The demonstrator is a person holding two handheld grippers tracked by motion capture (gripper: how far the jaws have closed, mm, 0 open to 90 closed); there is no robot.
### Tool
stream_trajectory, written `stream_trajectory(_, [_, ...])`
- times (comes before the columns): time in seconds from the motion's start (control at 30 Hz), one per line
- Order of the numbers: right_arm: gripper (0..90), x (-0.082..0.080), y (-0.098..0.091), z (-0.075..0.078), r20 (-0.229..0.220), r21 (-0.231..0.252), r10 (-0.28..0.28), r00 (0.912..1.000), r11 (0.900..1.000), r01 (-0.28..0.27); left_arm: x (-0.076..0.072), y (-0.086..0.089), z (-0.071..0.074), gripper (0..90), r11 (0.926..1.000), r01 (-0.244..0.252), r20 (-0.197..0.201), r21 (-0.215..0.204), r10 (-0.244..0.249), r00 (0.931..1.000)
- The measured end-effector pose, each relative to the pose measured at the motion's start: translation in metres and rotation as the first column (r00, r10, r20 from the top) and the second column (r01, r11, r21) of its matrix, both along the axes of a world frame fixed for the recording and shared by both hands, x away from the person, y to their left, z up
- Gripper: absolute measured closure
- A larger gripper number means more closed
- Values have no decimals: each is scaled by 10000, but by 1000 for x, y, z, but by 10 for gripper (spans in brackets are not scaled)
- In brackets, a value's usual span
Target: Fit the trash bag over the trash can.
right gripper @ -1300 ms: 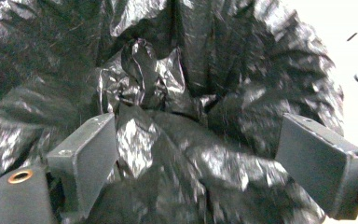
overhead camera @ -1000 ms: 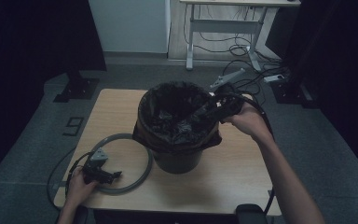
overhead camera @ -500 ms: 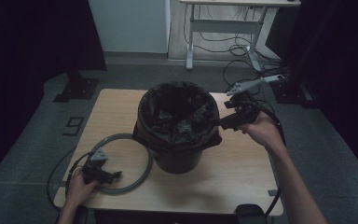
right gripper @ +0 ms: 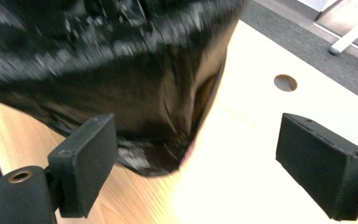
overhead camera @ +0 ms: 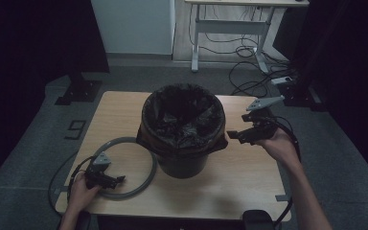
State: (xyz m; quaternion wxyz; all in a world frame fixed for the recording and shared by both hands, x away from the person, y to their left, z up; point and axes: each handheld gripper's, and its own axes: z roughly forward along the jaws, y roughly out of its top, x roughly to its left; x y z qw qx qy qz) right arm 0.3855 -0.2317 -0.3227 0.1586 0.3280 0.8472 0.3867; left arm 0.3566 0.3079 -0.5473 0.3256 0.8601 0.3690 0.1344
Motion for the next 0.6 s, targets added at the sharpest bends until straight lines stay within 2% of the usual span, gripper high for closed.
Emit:
stream_trajectory(0.17, [120,0,-5,-15,-28,-186,-138,9999,9997,137,0,0,0,0,10000,2,-1,0,-2,10000])
stream_trajectory(0.43, [121,-4,-12,-41,-129,54,-327,9994,9994,328,0,0,0,0,10000,-20,0,-10,20,10000])
stream_trajectory(0.6, [121,-4,-15,-63,-296,201,-446,9986,9988,452,-1,0,0,0,10000,-90,1,-7,90,10000])
